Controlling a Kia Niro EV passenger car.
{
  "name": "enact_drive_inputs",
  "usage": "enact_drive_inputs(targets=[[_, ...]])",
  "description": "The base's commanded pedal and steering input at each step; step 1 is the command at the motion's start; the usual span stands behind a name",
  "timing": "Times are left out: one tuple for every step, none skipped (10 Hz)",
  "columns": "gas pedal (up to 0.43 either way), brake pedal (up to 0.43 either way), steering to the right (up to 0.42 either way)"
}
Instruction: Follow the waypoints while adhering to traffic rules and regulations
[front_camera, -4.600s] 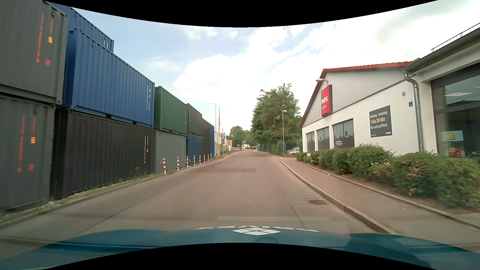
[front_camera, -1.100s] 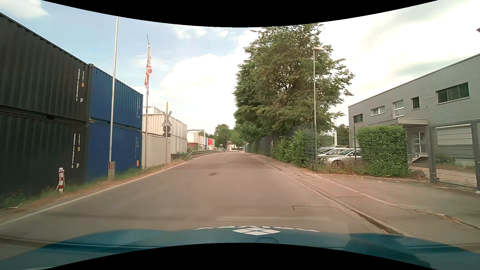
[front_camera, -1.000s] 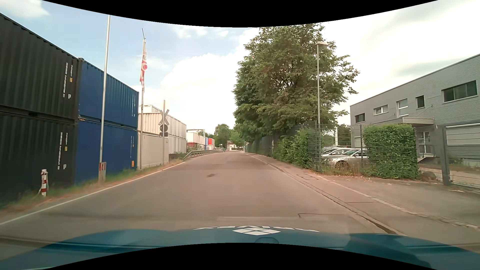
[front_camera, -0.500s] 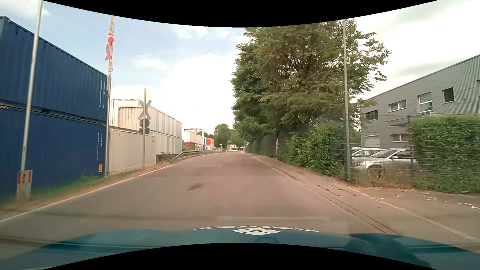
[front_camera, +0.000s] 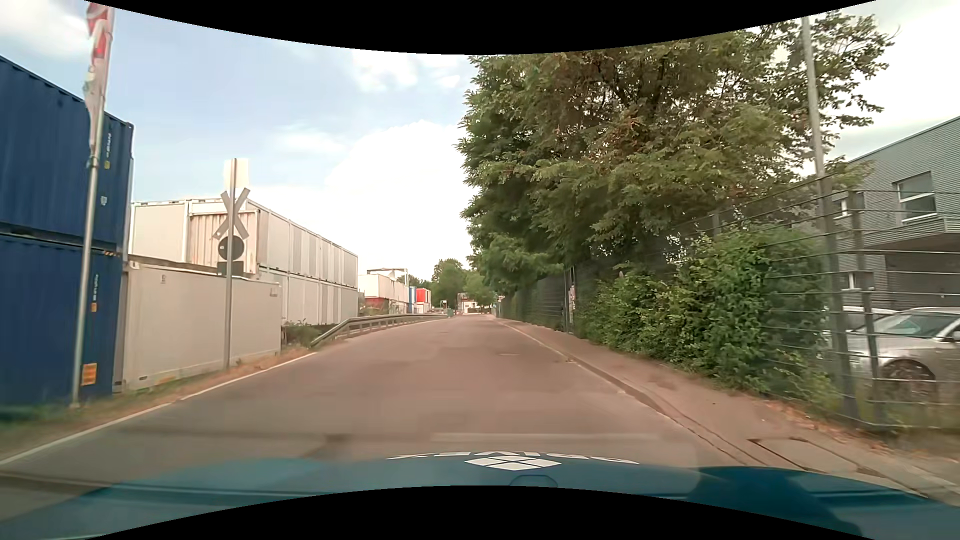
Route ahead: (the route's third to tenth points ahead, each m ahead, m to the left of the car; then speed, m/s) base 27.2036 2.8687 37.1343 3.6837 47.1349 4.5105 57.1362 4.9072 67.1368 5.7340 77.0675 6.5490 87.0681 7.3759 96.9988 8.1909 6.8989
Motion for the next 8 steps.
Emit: enact_drive_inputs(targets=[[0.169,0.000,-0.022],[0.169,0.000,-0.023],[0.169,0.000,-0.023],[0.169,0.000,-0.021],[0.169,0.000,-0.021],[0.169,0.000,-0.022],[0.169,0.000,-0.021],[0.169,0.000,-0.021]])
